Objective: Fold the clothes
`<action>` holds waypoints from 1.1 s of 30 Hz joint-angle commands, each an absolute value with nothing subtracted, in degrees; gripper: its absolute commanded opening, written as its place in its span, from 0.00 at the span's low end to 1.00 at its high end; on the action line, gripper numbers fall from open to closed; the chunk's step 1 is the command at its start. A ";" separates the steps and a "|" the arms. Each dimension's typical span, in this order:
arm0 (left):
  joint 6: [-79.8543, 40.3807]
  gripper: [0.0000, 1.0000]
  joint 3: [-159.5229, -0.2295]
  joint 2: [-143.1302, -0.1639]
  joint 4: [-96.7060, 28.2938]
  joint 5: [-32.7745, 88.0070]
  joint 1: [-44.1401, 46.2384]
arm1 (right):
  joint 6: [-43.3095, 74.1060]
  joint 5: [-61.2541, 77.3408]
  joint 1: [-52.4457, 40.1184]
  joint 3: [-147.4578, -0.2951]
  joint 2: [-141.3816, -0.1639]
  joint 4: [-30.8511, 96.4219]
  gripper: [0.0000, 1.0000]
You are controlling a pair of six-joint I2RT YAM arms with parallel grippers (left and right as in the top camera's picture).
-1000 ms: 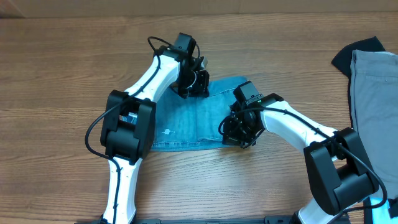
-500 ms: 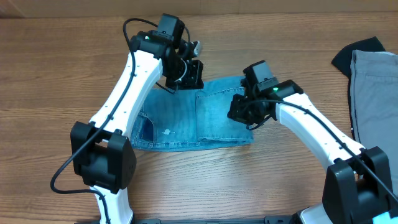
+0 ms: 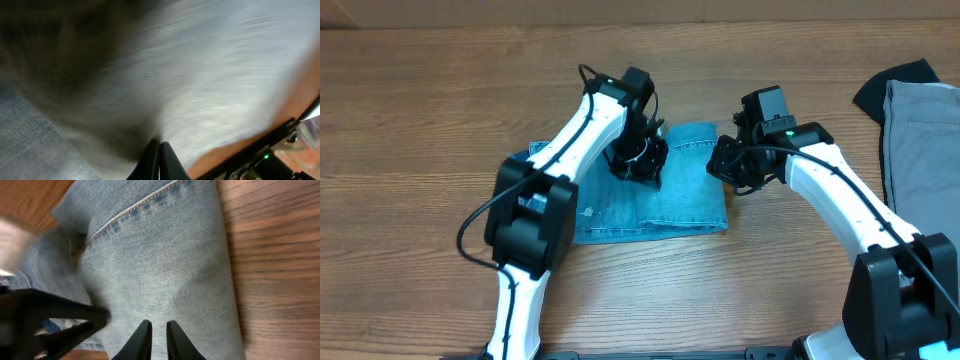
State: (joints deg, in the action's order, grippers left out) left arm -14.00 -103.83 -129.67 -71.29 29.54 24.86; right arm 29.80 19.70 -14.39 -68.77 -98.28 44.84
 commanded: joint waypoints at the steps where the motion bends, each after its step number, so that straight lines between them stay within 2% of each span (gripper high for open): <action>1: -14.79 0.04 -103.31 -133.40 -74.30 27.66 23.83 | 28.71 23.03 -14.55 -68.47 -101.84 44.38 0.15; 10: -14.81 0.04 -103.31 -135.04 -77.58 22.39 20.51 | 28.51 23.18 -13.87 -68.51 -106.52 43.29 0.14; 13: -14.79 0.04 -103.61 -134.61 -78.28 22.48 19.77 | 28.56 23.18 -12.53 -68.69 -106.52 43.59 0.04; 14: -14.74 0.04 -103.77 -134.19 -78.67 22.48 19.46 | 28.56 23.05 -11.90 -69.04 -106.50 44.21 0.04; 21: -13.69 0.04 -103.94 -124.14 -76.82 19.59 18.55 | 28.49 16.64 -9.23 -75.64 -105.73 53.21 0.04; 25: -13.30 0.04 -103.92 -117.78 -73.06 19.57 19.33 | 26.15 20.01 -9.63 -78.46 -104.38 55.44 0.04; 27: -13.37 0.04 -103.92 -116.16 -70.78 19.59 20.27 | 23.53 24.86 -10.07 -78.39 -104.33 55.40 0.06; 31: -16.23 0.04 -103.92 -117.71 -65.71 19.99 21.85 | 19.42 27.11 -12.16 -75.44 -104.60 55.88 0.19; 33: -17.41 0.04 -103.92 -119.13 -63.70 20.53 22.35 | 19.46 27.16 -12.84 -73.19 -104.62 55.13 0.19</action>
State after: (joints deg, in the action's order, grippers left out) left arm -14.98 -103.88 -115.83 -65.54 20.34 21.34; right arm 22.17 24.95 -11.42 -76.29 -105.91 55.53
